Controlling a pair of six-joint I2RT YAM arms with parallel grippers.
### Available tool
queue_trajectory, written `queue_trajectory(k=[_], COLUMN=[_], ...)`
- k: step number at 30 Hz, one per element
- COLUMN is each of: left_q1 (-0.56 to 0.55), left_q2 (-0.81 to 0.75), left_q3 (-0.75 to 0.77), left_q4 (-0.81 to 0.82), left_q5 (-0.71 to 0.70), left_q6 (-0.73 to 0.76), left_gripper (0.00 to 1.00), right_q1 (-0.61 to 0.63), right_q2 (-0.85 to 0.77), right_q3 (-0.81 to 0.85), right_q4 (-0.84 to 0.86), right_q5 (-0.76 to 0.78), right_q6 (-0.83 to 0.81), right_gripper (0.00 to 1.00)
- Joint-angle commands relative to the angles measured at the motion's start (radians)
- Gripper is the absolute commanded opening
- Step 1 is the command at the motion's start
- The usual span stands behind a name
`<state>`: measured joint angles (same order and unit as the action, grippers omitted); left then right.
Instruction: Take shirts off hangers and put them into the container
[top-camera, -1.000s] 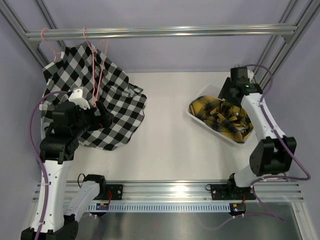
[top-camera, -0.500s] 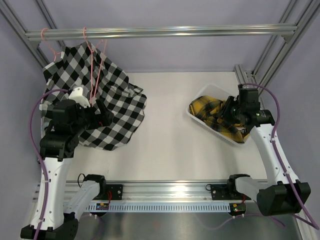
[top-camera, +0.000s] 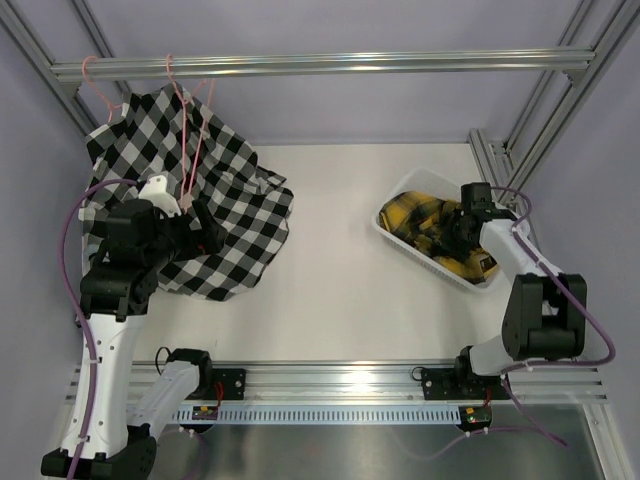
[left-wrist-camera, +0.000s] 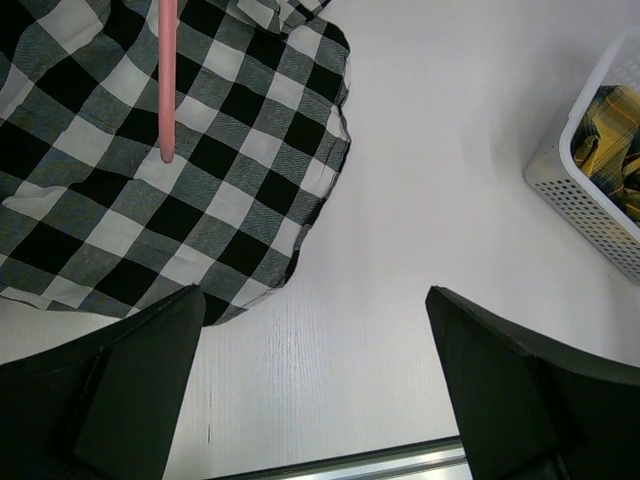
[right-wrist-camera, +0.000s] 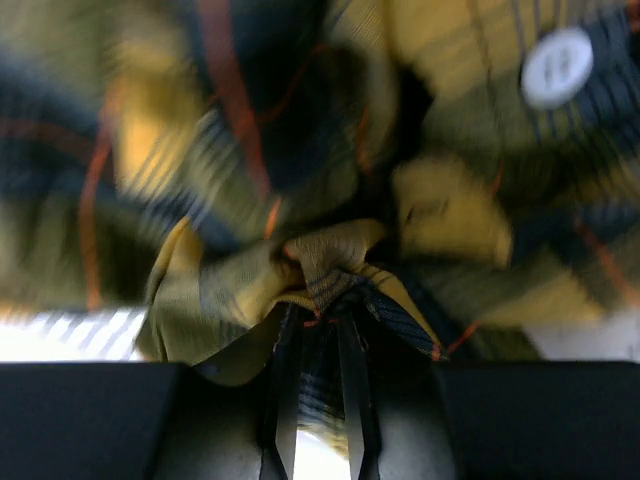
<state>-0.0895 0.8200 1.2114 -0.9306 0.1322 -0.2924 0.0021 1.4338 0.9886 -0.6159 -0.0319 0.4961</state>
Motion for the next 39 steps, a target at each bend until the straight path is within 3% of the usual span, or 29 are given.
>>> queue_trajectory(k=[1, 6, 9, 13, 18, 20, 21, 23, 27, 33, 39], left_q1=[-0.001, -0.001, -0.001, -0.001, -0.001, -0.001, -0.001, 0.0, 0.002, 0.077, 0.284], left_q2=[-0.012, -0.012, -0.012, -0.002, 0.031, 0.051, 0.059, 0.092, 0.184, 0.321, 0.407], left_q3=[0.031, 0.031, 0.042, 0.082, 0.154, 0.19, 0.203, 0.255, 0.402, 0.611, 0.631], left_q4=[0.015, 0.013, 0.01, 0.004, -0.007, 0.001, 0.003, -0.002, -0.037, -0.014, 0.085], left_q5=[-0.013, -0.016, -0.029, -0.06, -0.127, -0.161, -0.195, -0.245, -0.443, -0.597, -0.479], left_q6=[0.009, 0.01, 0.01, 0.01, 0.006, 0.006, 0.01, 0.016, 0.036, 0.134, 0.286], left_gripper=[0.99, 0.99, 0.99, 0.99, 0.99, 0.99, 0.99, 0.99, 0.99, 0.99, 0.99], right_q1=[-0.042, -0.048, -0.05, -0.05, -0.048, -0.048, -0.048, -0.048, -0.048, -0.008, 0.126], right_q2=[0.132, 0.234, 0.2, 0.032, -0.189, -0.249, -0.3, -0.338, -0.429, -0.535, -0.541], right_q3=[-0.005, 0.009, 0.002, 0.06, 0.215, 0.266, 0.28, 0.327, 0.34, 0.231, 0.216], right_q4=[0.076, 0.065, 0.065, 0.0, -0.106, -0.14, -0.149, -0.186, -0.211, -0.154, -0.148], right_q5=[0.064, 0.055, 0.038, 0.036, -0.031, -0.092, -0.108, -0.144, -0.255, -0.402, -0.379], right_q6=[0.042, 0.027, 0.025, -0.005, -0.037, -0.045, -0.053, -0.08, -0.11, -0.102, -0.156], right_gripper=[0.29, 0.35, 0.4, 0.5, 0.71, 0.8, 0.9, 0.98, 0.99, 0.99, 1.0])
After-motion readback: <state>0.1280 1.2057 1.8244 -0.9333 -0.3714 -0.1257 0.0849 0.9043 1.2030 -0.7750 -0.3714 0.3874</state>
